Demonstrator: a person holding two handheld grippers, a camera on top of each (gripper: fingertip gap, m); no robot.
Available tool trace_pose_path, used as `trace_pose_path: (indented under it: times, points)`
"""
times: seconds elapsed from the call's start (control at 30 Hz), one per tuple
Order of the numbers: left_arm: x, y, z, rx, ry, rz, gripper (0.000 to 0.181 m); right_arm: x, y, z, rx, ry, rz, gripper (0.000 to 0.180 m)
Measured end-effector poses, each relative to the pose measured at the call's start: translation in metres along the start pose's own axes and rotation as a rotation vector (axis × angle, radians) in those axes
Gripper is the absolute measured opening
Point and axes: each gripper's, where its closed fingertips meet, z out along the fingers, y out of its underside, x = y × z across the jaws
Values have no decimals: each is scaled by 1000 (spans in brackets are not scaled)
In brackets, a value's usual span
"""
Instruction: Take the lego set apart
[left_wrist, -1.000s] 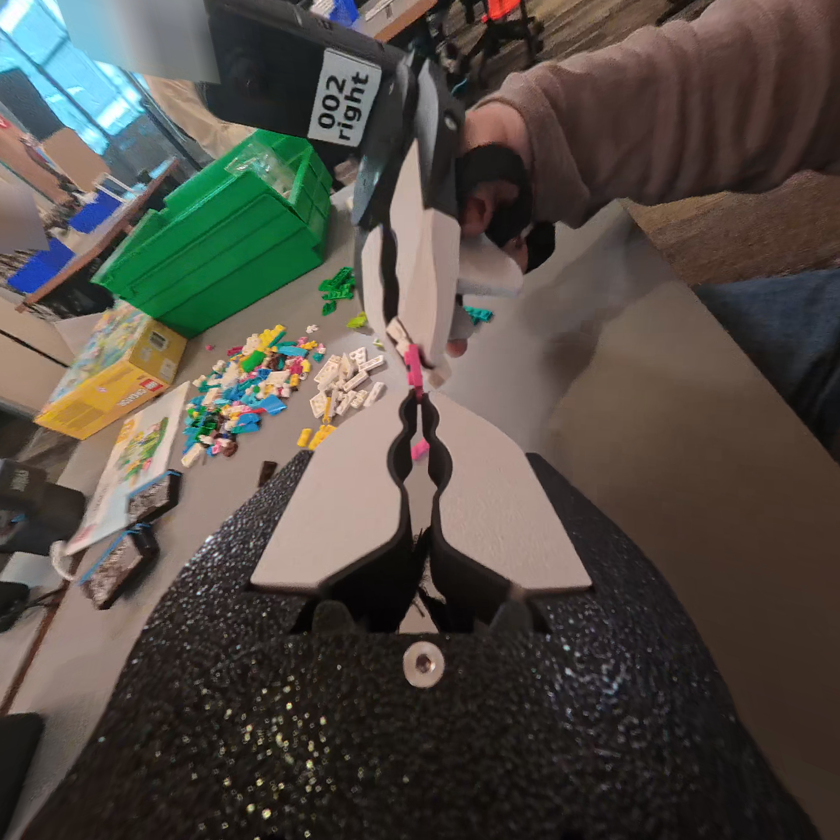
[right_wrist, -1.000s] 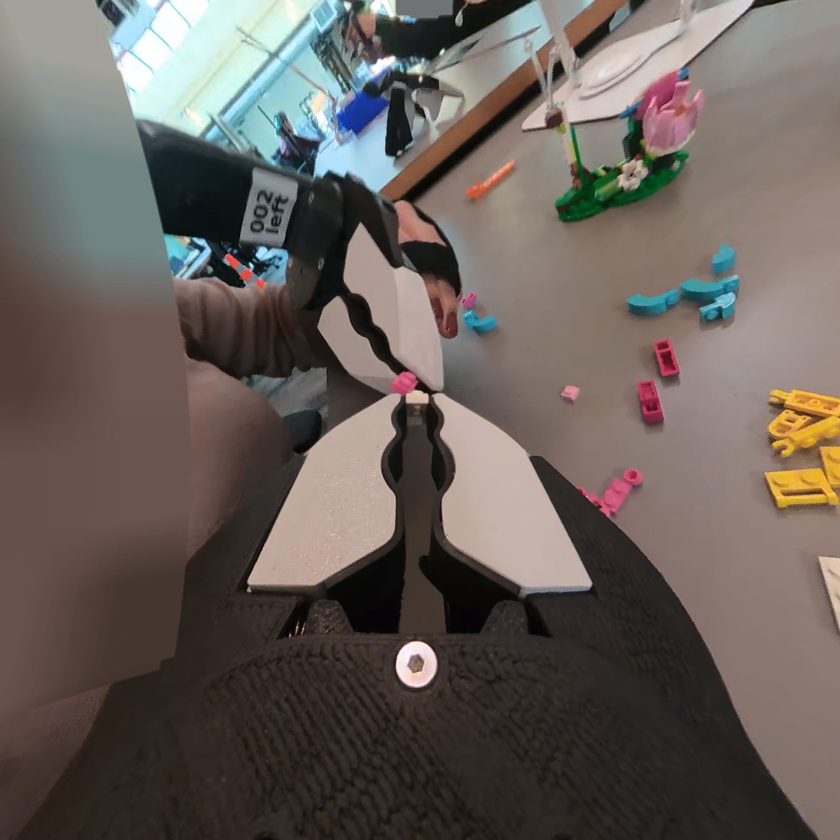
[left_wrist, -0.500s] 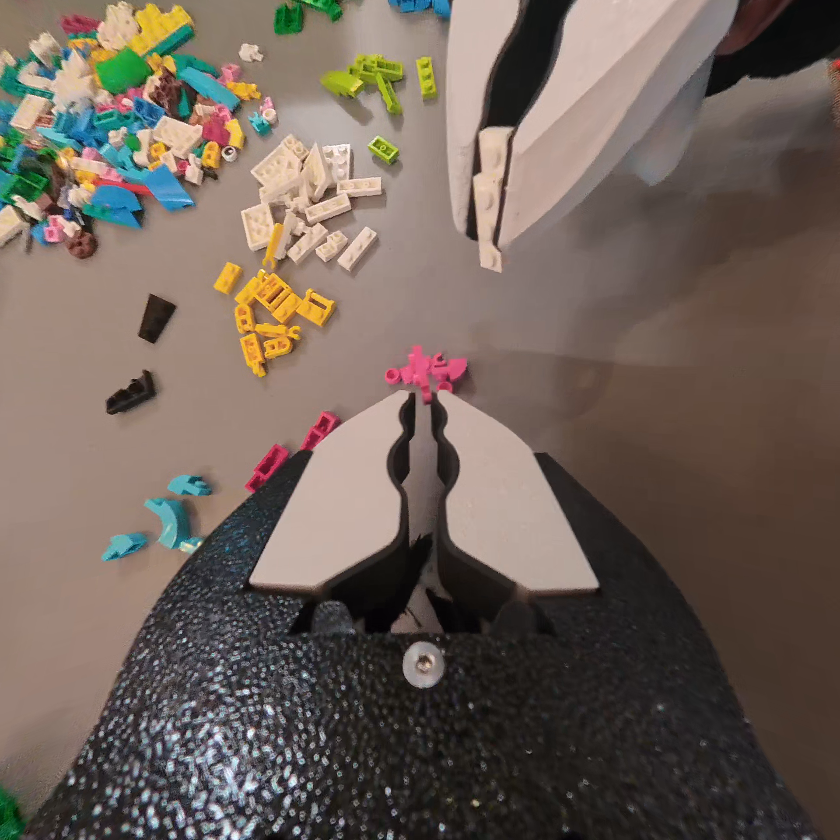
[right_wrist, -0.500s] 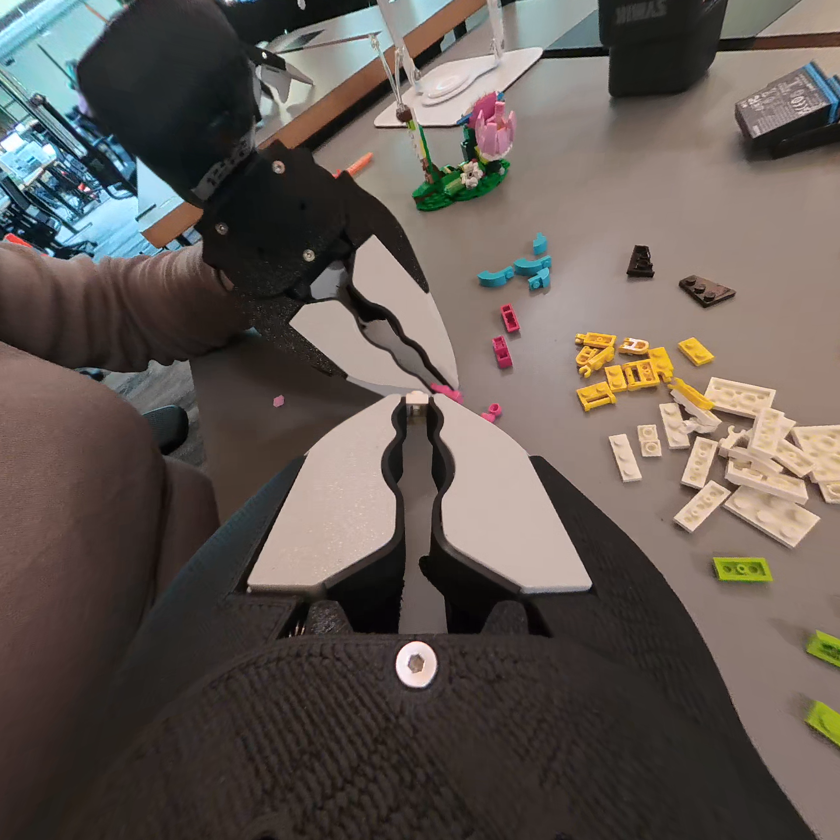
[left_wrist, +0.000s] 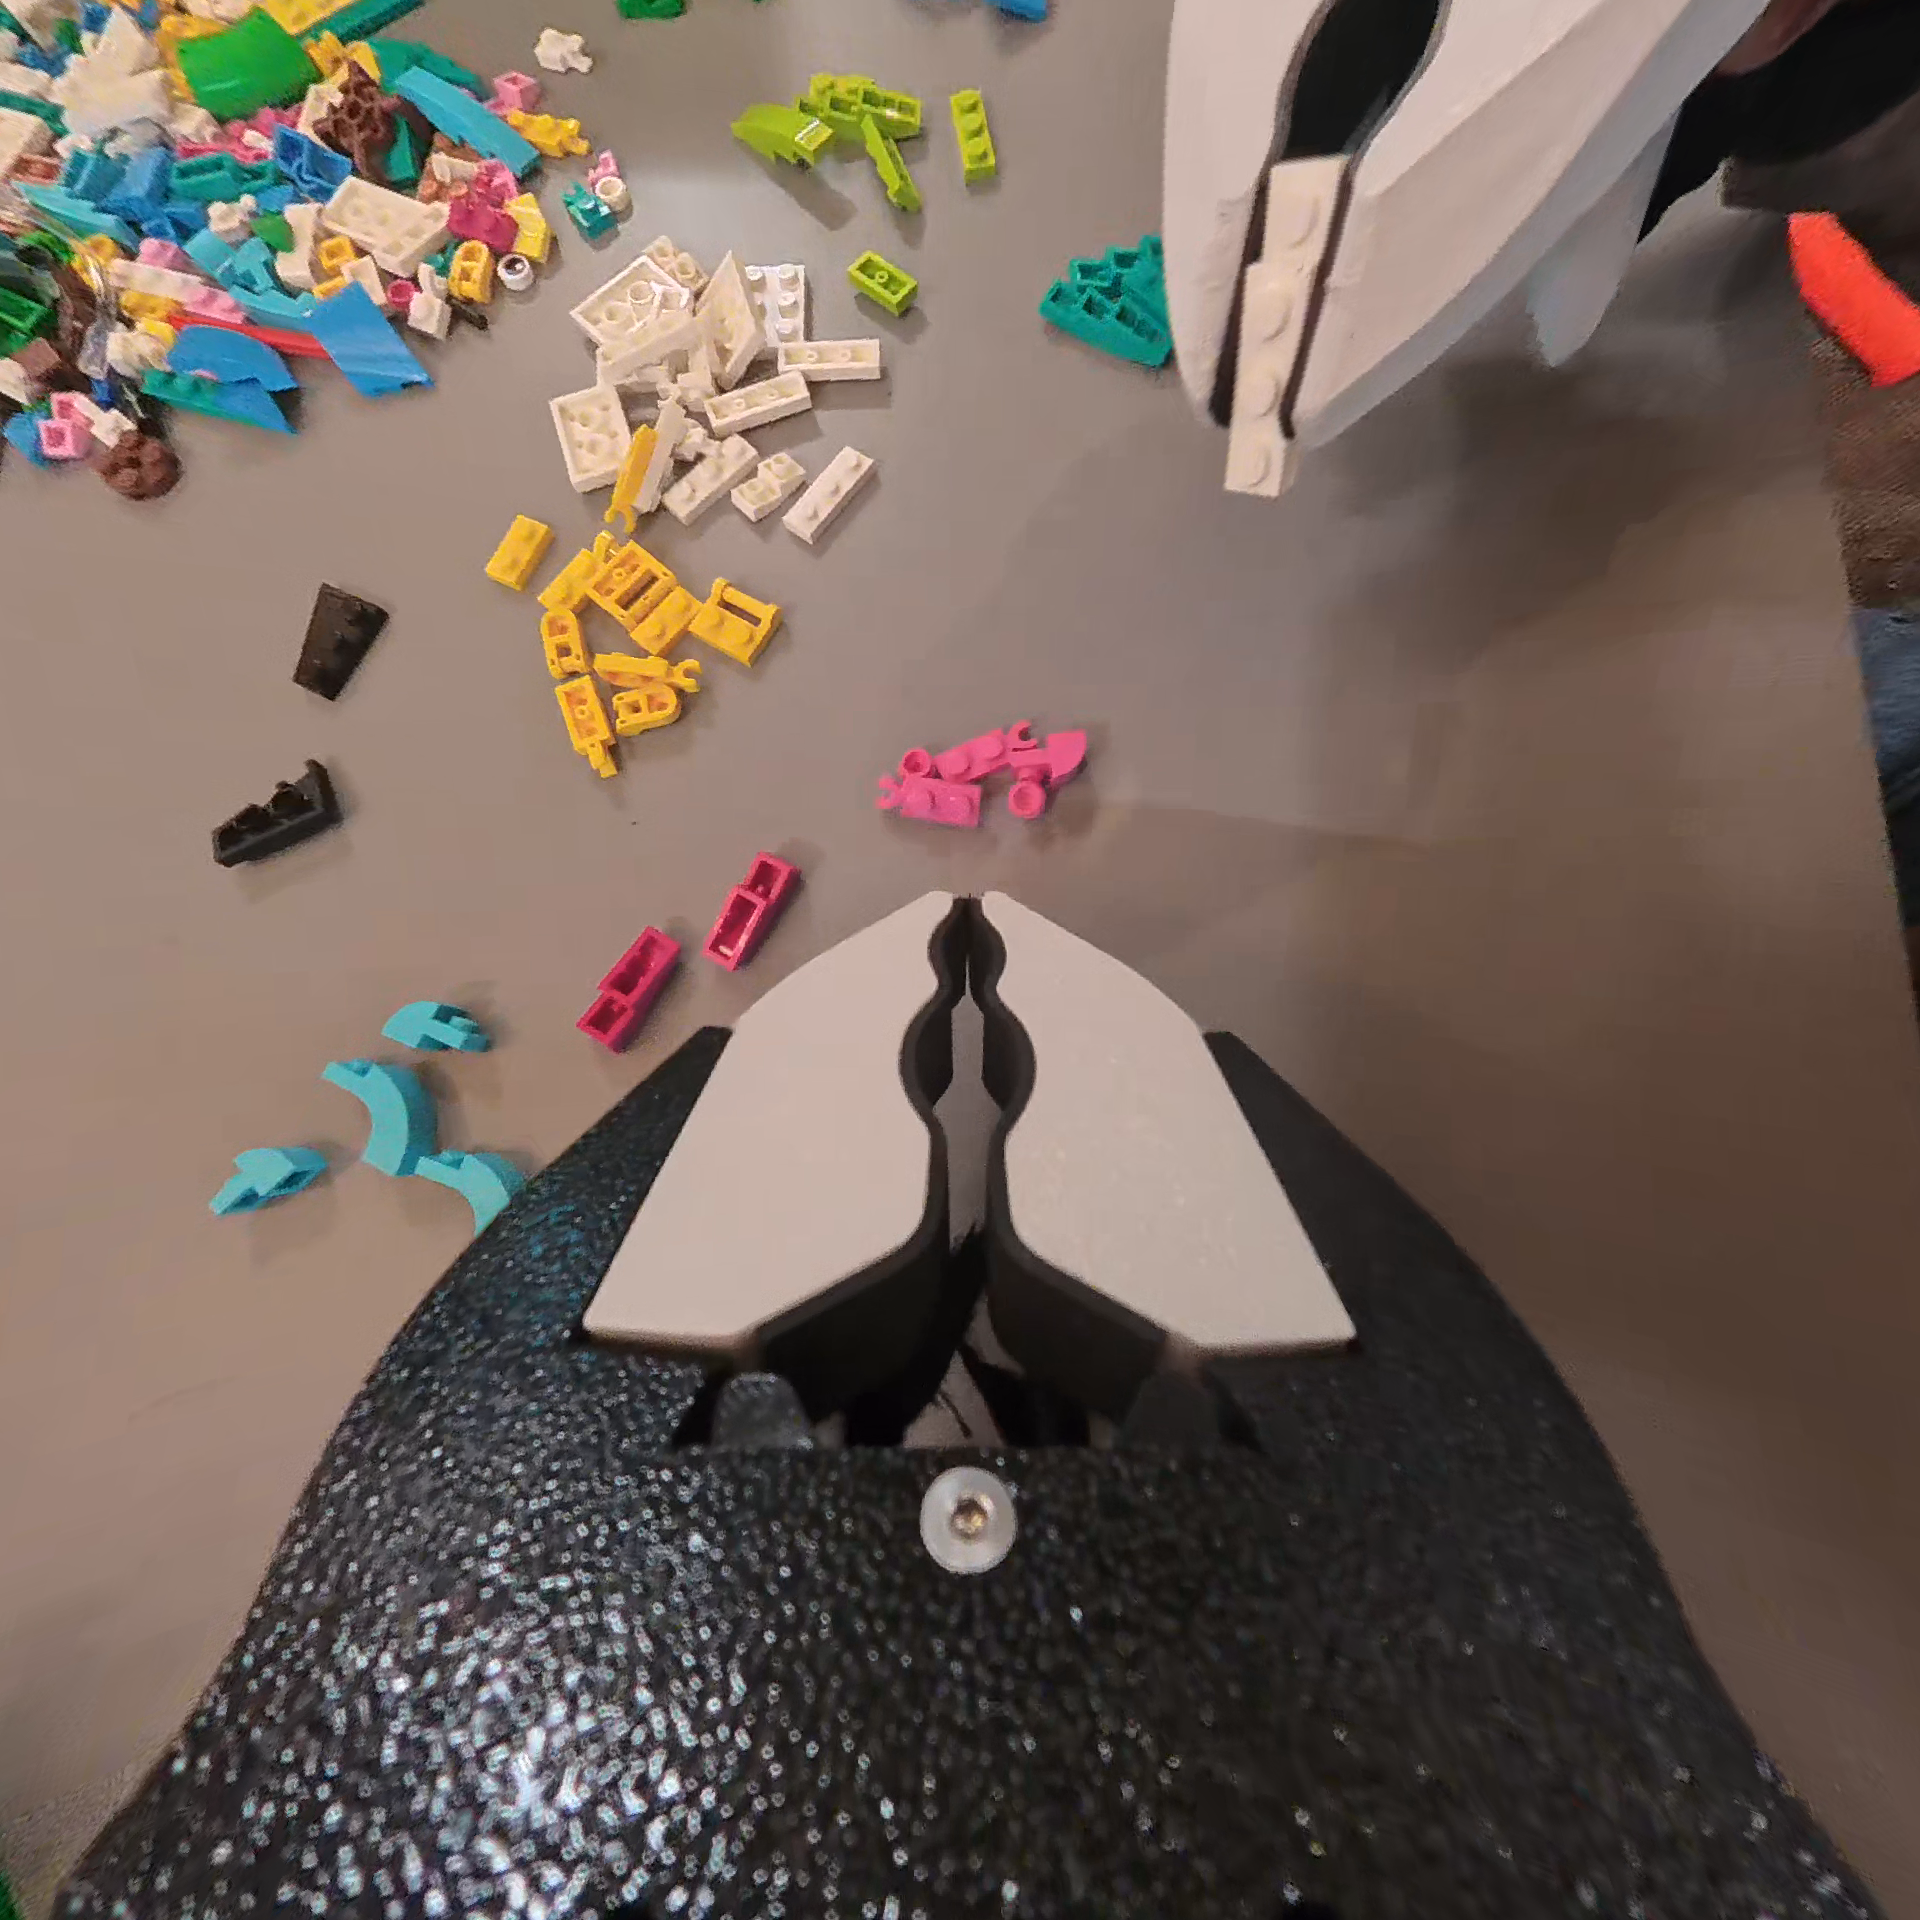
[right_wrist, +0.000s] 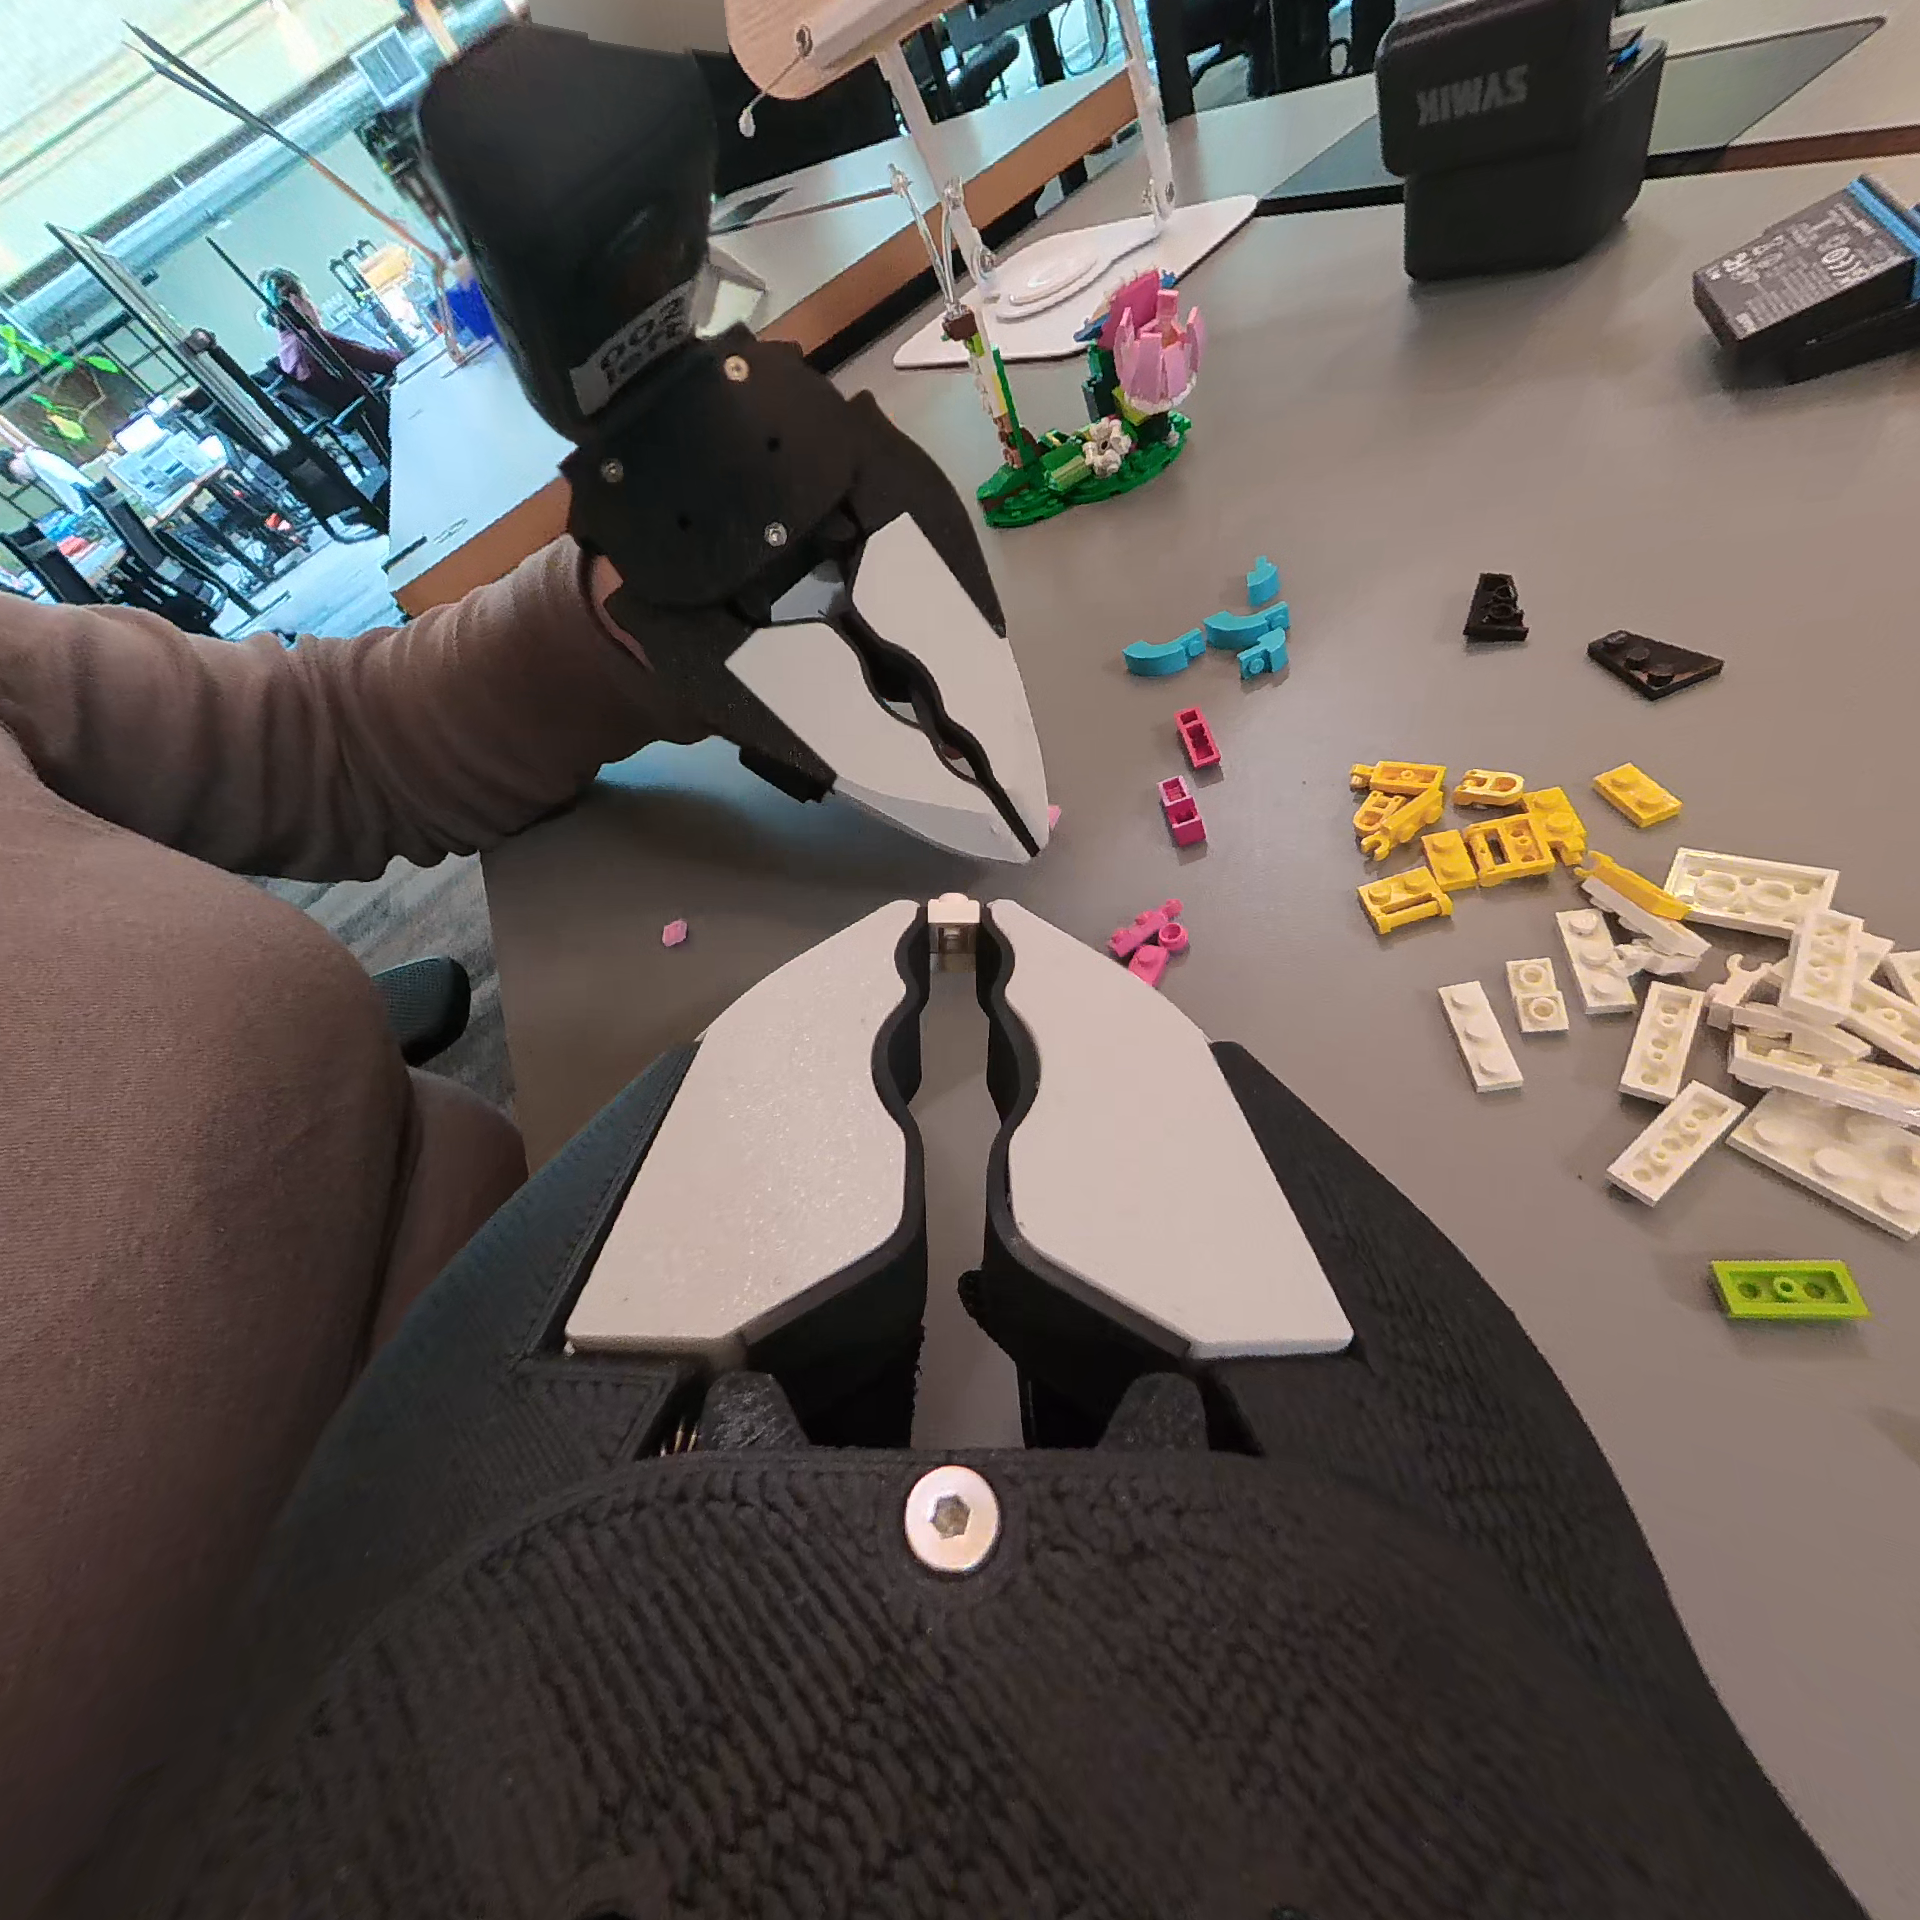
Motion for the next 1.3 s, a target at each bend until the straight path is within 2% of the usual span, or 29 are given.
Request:
trace_pose_path:
  times: [0.07,0.13,0.23,0.33,0.43,0.57,0.77,0.83,0.9,0.97,1.2,1.27,1.3]
  points:
    - [0,1,-1,4,23,-10,0,1,-3,-1,21,5,-5,7]
    - [11,-10,-4,76,107,-52,15,0,-11,-1,89,-7,8,6]
    - [33,-37,-10,199,242,-130,39,-12,-30,0,245,-126,101,6]
    - [44,-51,-13,260,252,-103,46,-22,-37,3,314,-239,175,6]
    - [46,-65,-21,354,218,-63,44,-27,-33,11,293,-269,177,6]
    - [32,-71,-33,432,18,131,25,-30,-32,14,280,-274,176,6]
    - [38,-68,-31,415,45,139,9,-30,-30,16,251,-184,37,6]
    - [34,-69,-33,433,44,120,9,-27,-32,14,257,-137,-1,8]
    - [28,-69,-35,443,27,100,9,-22,-35,11,272,-72,-38,20]
    - [26,-70,-37,456,40,78,8,-20,-40,4,314,-51,-59,20]
    - [29,-70,-36,463,39,96,8,-27,-46,2,336,-119,-6,18]
    - [31,-71,-36,461,43,104,8,-26,-46,4,330,-108,-4,6]
    - [31,-70,-35,458,42,99,9,-26,-46,4,322,-103,-8,6]
